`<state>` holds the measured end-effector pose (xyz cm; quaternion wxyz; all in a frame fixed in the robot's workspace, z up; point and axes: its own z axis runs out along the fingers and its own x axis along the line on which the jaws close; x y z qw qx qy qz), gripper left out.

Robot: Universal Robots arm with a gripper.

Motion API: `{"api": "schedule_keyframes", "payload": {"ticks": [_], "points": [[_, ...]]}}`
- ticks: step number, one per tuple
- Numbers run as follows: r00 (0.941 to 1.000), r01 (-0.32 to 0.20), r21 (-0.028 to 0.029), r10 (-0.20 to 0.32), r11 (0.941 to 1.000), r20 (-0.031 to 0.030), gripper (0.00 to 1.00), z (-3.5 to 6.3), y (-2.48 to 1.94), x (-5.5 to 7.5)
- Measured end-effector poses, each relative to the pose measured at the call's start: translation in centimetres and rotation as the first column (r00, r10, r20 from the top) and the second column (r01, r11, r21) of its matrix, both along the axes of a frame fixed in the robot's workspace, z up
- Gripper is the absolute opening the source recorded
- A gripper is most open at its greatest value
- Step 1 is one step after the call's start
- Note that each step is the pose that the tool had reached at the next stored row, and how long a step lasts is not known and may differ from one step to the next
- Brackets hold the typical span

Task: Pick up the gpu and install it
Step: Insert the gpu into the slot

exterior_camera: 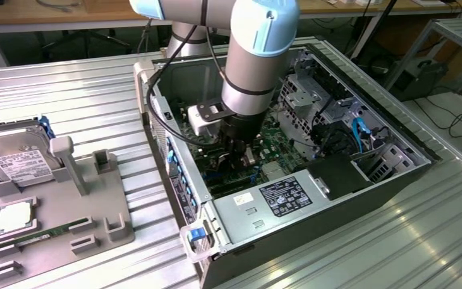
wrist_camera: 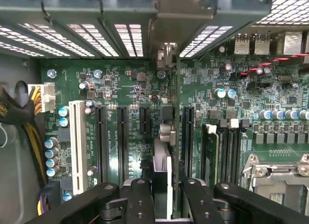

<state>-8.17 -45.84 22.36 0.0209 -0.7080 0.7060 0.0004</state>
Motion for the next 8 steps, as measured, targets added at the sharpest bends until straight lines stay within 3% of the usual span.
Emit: {"api": "schedule_keyframes", "payload": {"ticks": [7, 8], "points": [[1.0000, 0.000, 0.0017, 0.000, 1.0000, 0.0009, 0.28, -0.34, 0.02, 0.01], [1.0000, 0.000, 0.0052, 0.000, 1.0000, 0.0025, 0.28, -0.45, 0.08, 0.03]]}}
